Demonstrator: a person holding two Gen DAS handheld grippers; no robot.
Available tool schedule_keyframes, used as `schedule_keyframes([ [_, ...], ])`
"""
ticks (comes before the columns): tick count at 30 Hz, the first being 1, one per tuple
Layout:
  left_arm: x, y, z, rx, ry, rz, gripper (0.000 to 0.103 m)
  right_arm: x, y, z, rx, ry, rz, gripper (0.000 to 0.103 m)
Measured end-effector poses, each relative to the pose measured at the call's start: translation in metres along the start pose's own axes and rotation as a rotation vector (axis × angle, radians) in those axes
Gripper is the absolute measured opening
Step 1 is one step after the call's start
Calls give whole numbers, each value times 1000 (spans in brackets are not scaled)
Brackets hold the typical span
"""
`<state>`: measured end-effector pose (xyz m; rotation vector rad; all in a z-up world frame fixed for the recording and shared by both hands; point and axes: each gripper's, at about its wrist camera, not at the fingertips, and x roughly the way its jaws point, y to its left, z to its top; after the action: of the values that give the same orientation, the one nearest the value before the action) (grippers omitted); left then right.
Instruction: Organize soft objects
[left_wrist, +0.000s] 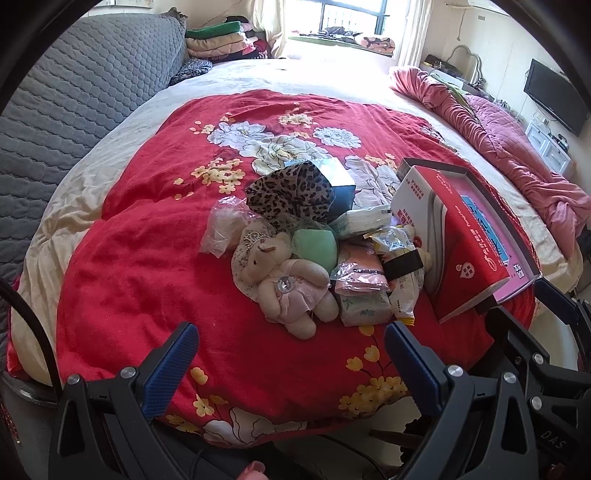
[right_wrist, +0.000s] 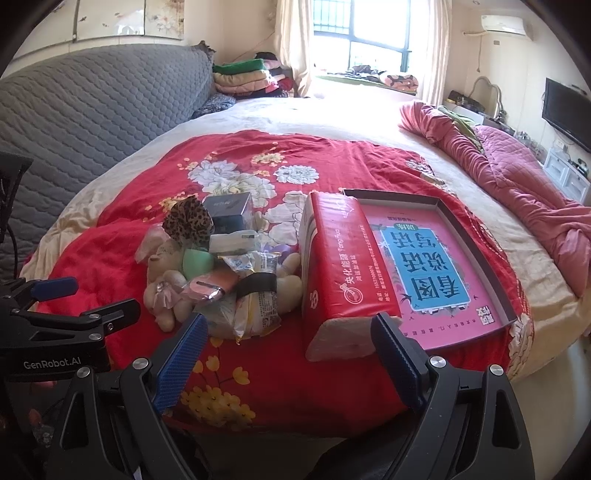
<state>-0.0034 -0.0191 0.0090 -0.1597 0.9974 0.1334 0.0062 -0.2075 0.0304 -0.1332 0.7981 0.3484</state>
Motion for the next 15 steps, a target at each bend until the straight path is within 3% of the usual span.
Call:
schedule_keyframes([
  [15,0,0,-2,-2,2,2,101,-1,1,1,-3,-2,-3,90],
])
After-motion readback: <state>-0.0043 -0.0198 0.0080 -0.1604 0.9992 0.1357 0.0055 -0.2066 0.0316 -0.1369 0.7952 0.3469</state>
